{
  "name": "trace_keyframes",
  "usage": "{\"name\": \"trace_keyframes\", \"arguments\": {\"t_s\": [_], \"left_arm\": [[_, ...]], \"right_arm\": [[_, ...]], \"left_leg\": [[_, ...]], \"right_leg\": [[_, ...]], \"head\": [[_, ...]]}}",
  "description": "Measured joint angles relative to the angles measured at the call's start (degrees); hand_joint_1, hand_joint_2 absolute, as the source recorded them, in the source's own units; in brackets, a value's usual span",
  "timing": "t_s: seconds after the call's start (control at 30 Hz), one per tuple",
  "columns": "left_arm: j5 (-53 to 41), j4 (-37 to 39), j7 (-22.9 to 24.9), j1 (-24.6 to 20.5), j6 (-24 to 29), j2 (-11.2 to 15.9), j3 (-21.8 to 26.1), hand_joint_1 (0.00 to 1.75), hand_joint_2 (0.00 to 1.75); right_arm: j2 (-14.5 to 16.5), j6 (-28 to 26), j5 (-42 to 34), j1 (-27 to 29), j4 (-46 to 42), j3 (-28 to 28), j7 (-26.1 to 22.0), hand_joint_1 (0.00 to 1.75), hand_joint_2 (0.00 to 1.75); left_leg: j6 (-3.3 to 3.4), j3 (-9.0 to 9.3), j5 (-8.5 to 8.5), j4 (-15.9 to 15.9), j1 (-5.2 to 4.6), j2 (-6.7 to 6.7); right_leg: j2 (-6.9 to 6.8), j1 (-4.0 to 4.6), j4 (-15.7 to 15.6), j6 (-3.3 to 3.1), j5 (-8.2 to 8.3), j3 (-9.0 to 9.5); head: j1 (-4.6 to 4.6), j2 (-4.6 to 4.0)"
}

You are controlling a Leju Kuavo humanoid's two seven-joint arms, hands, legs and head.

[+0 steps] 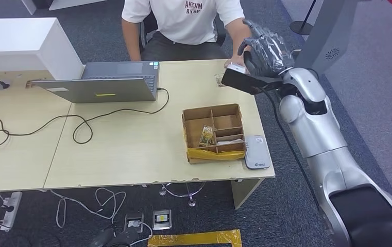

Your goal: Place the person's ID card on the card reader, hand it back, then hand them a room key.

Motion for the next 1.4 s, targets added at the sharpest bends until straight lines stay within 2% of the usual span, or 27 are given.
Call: {"name": "trace_keyframes", "arguments": {"t_s": [0.37,0.7,0.73,0.83,0.87,1.2,1.4], "left_arm": [[-1.9,-1.2,0.3,-2.4,-2.7,-0.3,-2.5,0.0,1.75],[-0.7,-1.4,0.1,-1.6,-1.0,-0.4,-3.2,0.0,1.75],[-0.7,-1.4,0.0,-1.6,-1.0,-0.4,-3.2,0.0,1.75],[-0.8,-1.4,-0.2,-1.5,-1.0,-0.4,-3.4,0.0,1.75],[-0.9,-1.4,-0.3,-1.5,-1.0,-0.4,-3.6,0.0,1.75],[-2.3,-1.4,-0.4,-1.6,-1.1,-0.7,-5.2,0.0,1.75],[-1.8,-1.4,-0.4,-1.6,-0.3,-0.7,-6.0,0.0,1.75]], "right_arm": [[4.4,-3.4,3.3,-10.5,18.7,1.1,-2.2,1.75,1.75],[7.6,-3.6,4.4,-12.4,29.5,2.6,-1.7,1.72,1.75],[7.8,-3.6,4.4,-12.5,30.1,2.7,-1.7,1.35,1.75],[8.3,-3.6,4.4,-12.5,32.0,3.3,-1.7,0.07,1.75],[8.4,-3.6,4.4,-12.5,32.6,3.3,-1.7,0.0,1.75],[8.4,-4.5,2.7,-12.1,35.1,3.5,-2.3,0.0,1.75],[6.8,-7.3,-0.7,-11.1,35.5,3.1,-1.8,0.0,1.75]], "left_leg": [[0.0,-0.04,0.0,0.0,0.01,-0.12],[0.0,-0.04,0.0,0.0,0.01,-0.12],[0.0,-0.04,0.0,0.0,0.01,-0.12],[0.0,-0.02,0.0,0.0,0.01,-0.11],[0.0,-0.02,0.0,0.0,0.01,-0.11],[0.0,0.02,0.0,0.0,0.01,-0.08],[0.0,0.03,0.0,0.0,0.01,-0.09]], "right_leg": [[-0.03,0.01,0.0,0.0,0.0,0.01],[-0.02,0.01,0.0,0.0,-0.02,0.0],[-0.03,0.01,0.0,0.0,-0.02,0.0],[-0.02,0.01,0.0,0.0,-0.02,0.0],[-0.02,0.01,0.0,0.0,-0.02,0.0],[0.01,0.01,0.0,0.0,-0.02,-0.01],[0.0,0.01,0.0,0.0,-0.02,0.0]], "head": [[0.01,0.0],[0.01,0.0],[0.01,0.0],[0.01,0.0],[0.0,0.0],[0.0,0.0],[0.0,0.0]]}}
